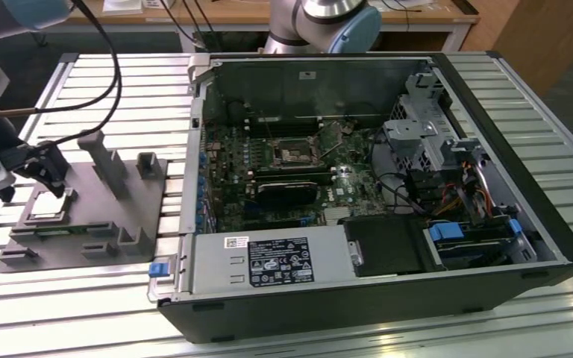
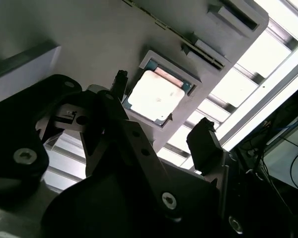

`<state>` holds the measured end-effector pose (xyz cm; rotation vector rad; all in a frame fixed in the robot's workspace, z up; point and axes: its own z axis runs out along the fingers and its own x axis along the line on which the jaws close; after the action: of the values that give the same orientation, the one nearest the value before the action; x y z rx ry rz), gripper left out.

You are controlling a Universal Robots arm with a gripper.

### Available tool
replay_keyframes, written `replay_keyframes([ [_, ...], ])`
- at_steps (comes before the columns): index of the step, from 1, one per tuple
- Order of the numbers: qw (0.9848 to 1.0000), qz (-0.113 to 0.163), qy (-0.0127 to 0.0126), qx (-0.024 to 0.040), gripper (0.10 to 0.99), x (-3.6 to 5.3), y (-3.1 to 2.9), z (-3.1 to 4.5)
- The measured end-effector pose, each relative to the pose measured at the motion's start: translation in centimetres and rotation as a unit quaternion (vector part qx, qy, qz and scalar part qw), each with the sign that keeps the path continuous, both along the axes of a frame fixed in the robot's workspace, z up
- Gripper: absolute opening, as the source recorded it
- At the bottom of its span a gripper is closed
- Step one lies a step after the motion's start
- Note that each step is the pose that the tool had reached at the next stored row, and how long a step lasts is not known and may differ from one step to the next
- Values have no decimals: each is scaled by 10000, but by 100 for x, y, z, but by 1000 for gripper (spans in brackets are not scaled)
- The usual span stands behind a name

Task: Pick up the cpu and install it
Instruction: 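Pick up the cpu and move it towards the insertion slot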

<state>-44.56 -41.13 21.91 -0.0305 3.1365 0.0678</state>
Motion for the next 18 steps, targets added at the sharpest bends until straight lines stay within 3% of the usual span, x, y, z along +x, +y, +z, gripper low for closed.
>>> replay_keyframes([
  [18, 9999, 126, 0, -1, 761, 20, 5, -229],
])
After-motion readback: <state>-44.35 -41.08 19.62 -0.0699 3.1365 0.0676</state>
